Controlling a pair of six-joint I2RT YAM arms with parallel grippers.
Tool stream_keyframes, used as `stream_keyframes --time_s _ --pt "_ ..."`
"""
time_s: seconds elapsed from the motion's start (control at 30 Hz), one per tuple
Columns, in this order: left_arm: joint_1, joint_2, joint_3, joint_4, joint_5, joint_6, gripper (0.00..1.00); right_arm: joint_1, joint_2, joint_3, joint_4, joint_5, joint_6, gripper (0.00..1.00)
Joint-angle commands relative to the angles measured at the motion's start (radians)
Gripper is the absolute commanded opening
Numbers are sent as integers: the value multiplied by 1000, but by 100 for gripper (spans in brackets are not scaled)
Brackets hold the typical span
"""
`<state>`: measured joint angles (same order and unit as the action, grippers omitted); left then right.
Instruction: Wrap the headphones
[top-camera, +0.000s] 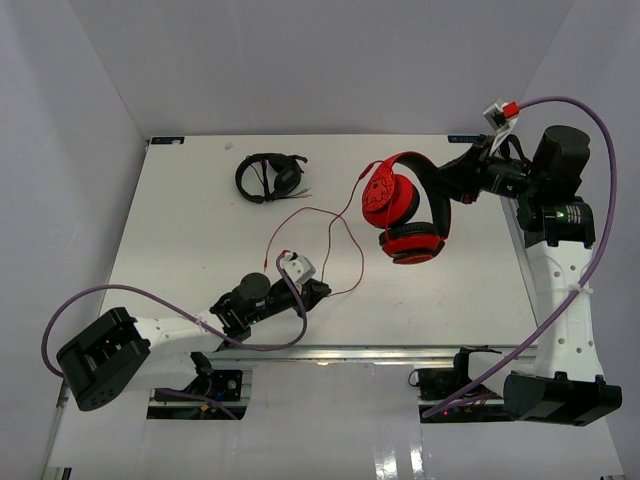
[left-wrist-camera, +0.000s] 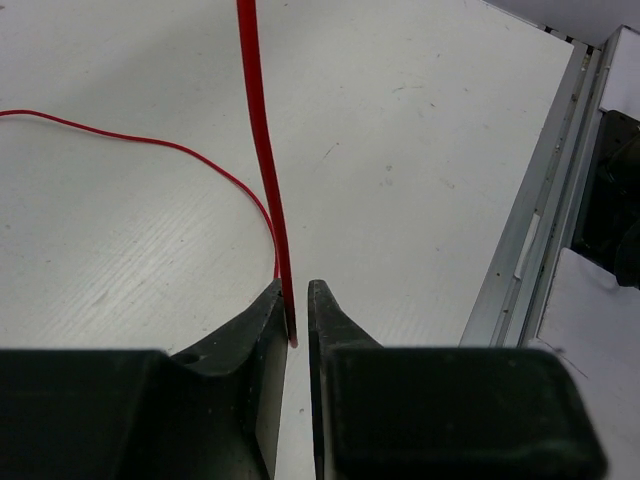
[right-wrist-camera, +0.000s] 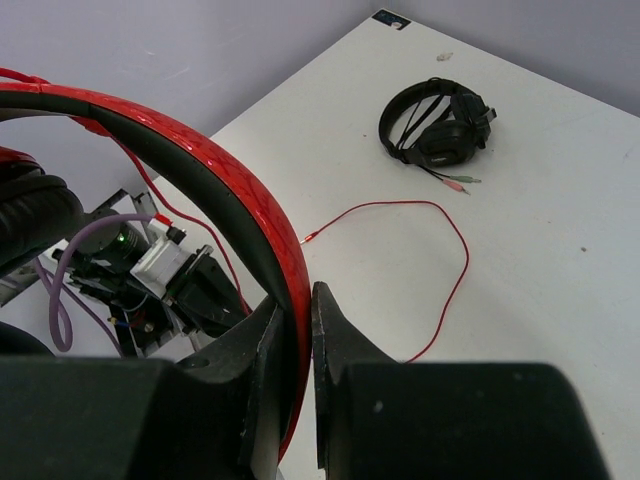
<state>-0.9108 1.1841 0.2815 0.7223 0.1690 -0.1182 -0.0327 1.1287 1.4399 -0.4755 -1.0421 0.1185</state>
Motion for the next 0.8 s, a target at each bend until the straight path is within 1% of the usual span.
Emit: stream_keyframes --time_s 0.0,0.07,0.13,0.27,0.33,0.43,0.53,0.77 --pt "6 -8 -14 50 20 -18 19 -9 -10 42 87 -27 109 8" --pt "6 13 -7 65 26 -20 16 -12 -14 36 97 -29 121 8" --pt "6 32 2 75 33 -21 14 -12 -16 28 107 -30 131 8" --pt "6 79 23 103 34 -23 15 -13 -24 15 113 -33 138 8" --pt "4 92 34 111 23 -20 26 -13 -26 9 119 -35 140 8" --pt "4 108 50 108 7 -10 27 -13 -27 2 131 -43 150 8" --pt "4 128 65 119 1 -8 35 -13 -29 -13 147 -53 163 8" --pt "6 176 100 152 -3 -12 40 -13 -38 -27 155 -56 167 8"
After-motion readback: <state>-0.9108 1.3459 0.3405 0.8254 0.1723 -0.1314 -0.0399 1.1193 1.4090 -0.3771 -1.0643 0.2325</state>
